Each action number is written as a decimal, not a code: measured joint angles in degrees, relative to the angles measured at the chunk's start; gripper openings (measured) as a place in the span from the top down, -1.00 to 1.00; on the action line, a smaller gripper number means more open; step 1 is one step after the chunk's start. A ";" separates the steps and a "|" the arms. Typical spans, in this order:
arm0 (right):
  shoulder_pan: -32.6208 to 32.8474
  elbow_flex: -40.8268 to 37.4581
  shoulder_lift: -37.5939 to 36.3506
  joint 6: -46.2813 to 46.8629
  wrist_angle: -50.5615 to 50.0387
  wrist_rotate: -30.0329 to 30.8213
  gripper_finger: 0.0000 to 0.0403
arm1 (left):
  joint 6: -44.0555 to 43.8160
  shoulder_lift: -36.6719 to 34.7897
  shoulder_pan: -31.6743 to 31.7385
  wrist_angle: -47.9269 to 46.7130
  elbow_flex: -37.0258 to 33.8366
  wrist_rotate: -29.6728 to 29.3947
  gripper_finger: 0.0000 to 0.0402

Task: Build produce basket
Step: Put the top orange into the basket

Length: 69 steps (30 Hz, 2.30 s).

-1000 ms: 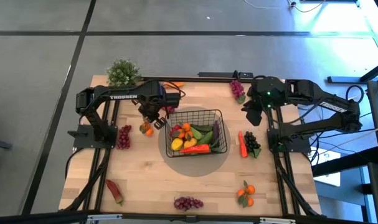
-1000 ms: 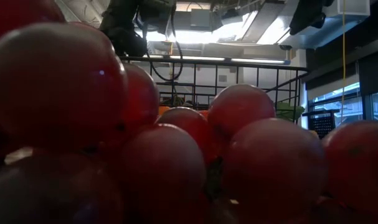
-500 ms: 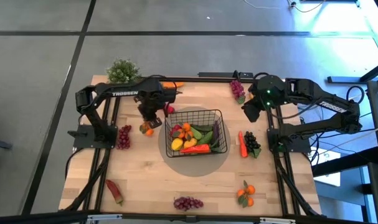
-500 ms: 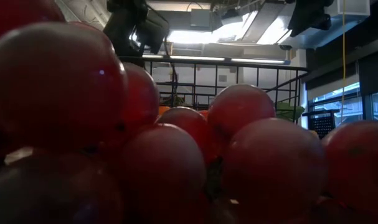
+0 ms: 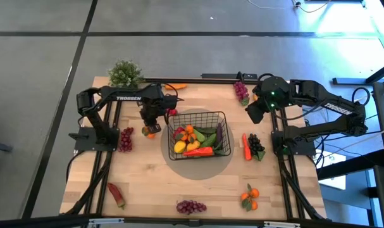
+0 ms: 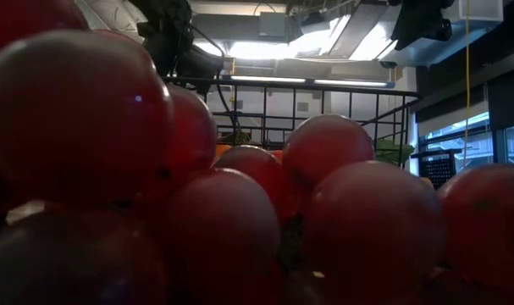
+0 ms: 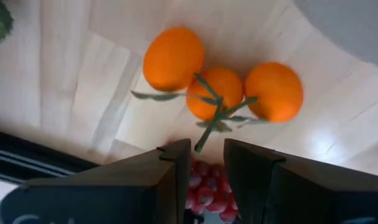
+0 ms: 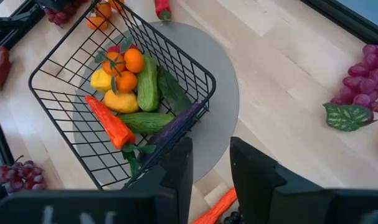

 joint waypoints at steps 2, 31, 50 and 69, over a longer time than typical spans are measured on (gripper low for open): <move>0.00 0.00 0.00 -0.02 0.02 0.00 0.53 | 0.37 0.00 0.00 1.12 -0.82 0.00 0.58; 0.00 0.00 0.02 2.83 3.89 0.02 0.53 | 7.83 0.02 0.09 7.17 -3.85 -3.96 0.99; 0.02 0.00 0.04 0.19 3.93 0.59 0.53 | 6.56 -4.42 -2.15 -12.49 10.20 -8.74 1.00; 0.02 0.00 0.04 -7.52 3.93 0.56 0.53 | 4.32 -6.81 -16.68 0.78 35.58 -0.25 1.00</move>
